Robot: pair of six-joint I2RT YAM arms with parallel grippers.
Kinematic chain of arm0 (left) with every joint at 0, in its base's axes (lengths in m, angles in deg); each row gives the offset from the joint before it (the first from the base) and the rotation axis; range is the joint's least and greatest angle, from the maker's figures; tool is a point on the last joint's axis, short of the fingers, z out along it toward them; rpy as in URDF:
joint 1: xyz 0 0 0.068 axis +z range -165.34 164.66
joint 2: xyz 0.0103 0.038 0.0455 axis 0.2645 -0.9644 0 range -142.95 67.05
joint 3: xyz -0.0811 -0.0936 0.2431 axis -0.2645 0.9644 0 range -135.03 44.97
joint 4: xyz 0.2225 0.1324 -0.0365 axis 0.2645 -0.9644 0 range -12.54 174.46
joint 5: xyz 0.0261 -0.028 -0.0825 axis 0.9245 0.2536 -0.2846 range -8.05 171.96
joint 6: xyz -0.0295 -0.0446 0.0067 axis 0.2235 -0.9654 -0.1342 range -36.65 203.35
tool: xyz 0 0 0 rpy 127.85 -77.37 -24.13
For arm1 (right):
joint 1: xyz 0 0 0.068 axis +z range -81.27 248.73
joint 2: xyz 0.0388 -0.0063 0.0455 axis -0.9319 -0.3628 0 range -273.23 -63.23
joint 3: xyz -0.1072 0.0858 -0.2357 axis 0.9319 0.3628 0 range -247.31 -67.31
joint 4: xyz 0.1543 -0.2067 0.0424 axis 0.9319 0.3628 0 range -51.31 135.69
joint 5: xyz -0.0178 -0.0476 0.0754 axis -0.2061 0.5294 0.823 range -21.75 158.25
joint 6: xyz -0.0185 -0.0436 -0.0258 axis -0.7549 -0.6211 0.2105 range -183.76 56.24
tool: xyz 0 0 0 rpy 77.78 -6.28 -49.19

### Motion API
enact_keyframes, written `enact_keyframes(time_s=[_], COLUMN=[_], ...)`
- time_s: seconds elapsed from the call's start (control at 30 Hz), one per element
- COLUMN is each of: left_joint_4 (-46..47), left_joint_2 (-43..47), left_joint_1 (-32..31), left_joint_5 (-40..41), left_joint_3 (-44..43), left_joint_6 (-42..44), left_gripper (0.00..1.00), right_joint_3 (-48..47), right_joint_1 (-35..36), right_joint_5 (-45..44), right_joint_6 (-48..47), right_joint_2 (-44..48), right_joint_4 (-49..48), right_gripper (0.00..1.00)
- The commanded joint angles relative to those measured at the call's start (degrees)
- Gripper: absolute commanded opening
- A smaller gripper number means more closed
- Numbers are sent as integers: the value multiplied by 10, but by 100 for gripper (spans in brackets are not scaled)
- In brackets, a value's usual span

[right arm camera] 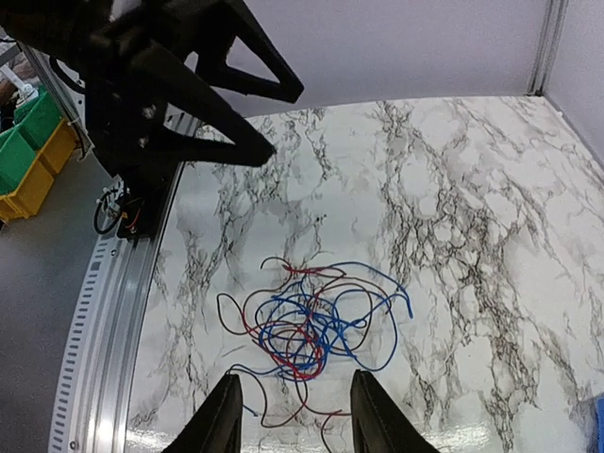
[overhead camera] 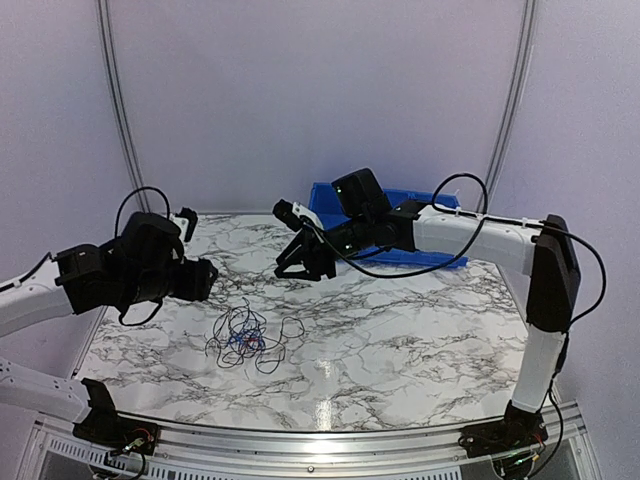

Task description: Untangle the cables

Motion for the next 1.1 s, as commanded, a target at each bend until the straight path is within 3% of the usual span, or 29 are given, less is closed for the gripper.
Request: enact_keyframes(time_s=[0.0, 0.3, 0.47, 0.57, 0.63, 0.83, 0.9, 0.97, 1.07], left_joint_4=[-16, 38, 42, 41, 37, 33, 35, 39, 47], left_joint_2=[-61, -205, -235, -223, -197, -122, -114, -118, -144], left_joint_1=[5, 45, 67, 77, 82, 87, 87, 88, 88], left_joint_5=[-51, -134, -165, -167, -162, -169, -177, -185, -186], left_joint_3=[57, 53, 28, 18, 13, 22, 32, 42, 50], left_joint_6=[-84, -49, -23, -9, 1, 2, 3, 8, 9], left_gripper=[72, 61, 31, 9, 0, 2, 16, 42, 54], right_joint_3=[14, 37, 44, 51, 55, 55, 56, 56, 55], right_joint_1=[1, 1, 1, 1, 1, 2, 3, 3, 4], right_joint_5=[-27, -31, -32, -35, -35, -26, -24, -23, -22], right_joint_6=[-37, -37, -38, -38, -38, -34, -33, -33, -33], right_joint_2=[46, 66, 70, 71, 70, 64, 61, 59, 56], right_joint_4=[30, 24, 23, 19, 16, 11, 10, 10, 10], right_gripper=[40, 42, 42, 42, 42, 42, 42, 42, 42])
